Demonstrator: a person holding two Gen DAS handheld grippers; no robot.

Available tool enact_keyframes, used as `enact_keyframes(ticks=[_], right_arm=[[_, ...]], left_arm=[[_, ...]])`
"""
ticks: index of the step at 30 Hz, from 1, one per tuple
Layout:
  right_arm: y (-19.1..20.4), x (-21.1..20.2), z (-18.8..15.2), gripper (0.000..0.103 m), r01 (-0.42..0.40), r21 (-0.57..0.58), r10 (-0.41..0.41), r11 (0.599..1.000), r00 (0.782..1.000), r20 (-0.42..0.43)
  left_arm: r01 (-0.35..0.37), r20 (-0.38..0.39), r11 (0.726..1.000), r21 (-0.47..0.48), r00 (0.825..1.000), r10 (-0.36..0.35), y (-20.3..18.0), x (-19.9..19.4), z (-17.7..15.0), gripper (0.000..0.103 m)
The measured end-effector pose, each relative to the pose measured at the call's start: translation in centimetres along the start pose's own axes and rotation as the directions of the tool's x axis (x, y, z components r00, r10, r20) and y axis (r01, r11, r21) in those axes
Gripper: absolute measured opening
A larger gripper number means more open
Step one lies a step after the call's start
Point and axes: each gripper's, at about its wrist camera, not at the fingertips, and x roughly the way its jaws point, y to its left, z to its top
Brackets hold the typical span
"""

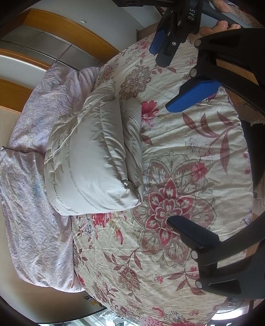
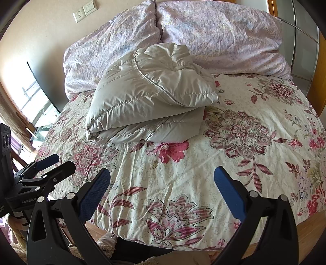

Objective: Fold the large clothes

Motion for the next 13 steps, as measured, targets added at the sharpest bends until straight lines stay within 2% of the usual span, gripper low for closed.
enact_keyframes(ticks=[13], right_arm=[[-0.19,0.25,-0.04,0.102,-0.002,0.0,0.002,1.0,1.0,-0.004]], left_arm=[[0.001,-0.004,1.0,0.002,1.0,-0.001,-0.03,0.12,0.01,0.101]])
